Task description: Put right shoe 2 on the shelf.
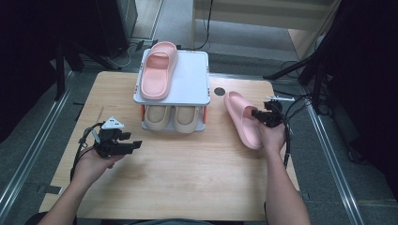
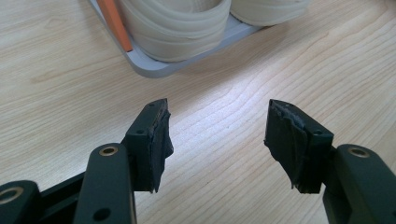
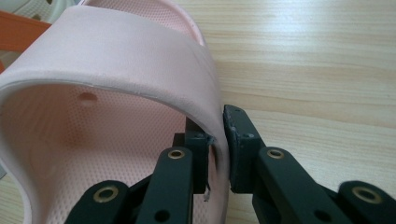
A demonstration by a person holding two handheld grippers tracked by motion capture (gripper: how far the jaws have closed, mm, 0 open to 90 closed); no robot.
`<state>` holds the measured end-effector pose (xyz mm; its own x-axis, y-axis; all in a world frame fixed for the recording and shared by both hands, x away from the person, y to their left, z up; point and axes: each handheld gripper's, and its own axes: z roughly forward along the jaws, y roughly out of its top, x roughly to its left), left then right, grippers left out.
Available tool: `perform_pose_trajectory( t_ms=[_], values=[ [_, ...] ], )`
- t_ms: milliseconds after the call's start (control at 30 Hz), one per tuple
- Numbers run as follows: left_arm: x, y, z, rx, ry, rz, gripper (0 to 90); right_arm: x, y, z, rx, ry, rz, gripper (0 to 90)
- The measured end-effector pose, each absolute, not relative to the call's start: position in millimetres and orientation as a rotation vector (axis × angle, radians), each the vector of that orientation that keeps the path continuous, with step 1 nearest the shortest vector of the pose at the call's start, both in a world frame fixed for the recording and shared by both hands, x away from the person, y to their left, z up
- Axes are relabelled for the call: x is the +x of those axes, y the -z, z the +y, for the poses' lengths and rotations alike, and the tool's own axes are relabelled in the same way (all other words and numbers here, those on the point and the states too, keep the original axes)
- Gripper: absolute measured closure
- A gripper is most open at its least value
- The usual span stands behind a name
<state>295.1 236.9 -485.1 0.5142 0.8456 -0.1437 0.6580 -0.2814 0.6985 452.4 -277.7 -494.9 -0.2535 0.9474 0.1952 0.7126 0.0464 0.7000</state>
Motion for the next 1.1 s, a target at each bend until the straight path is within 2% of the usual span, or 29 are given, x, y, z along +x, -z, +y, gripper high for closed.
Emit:
perform_pose_trajectory(
  t_ms=[500, 1100],
  values=[
    [293.4, 484.0, 232.3, 2.046, -0.308, 1.193, 40.1, 455.4, 464.6, -258.3, 1.618, -0.940, 2.083, 81.5],
    [292.6, 483.7, 232.2, 2.041, -0.294, 1.185, 40.0, 484.3, 374.9, -232.8, 1.551, -0.919, 2.107, 81.2]
  ],
)
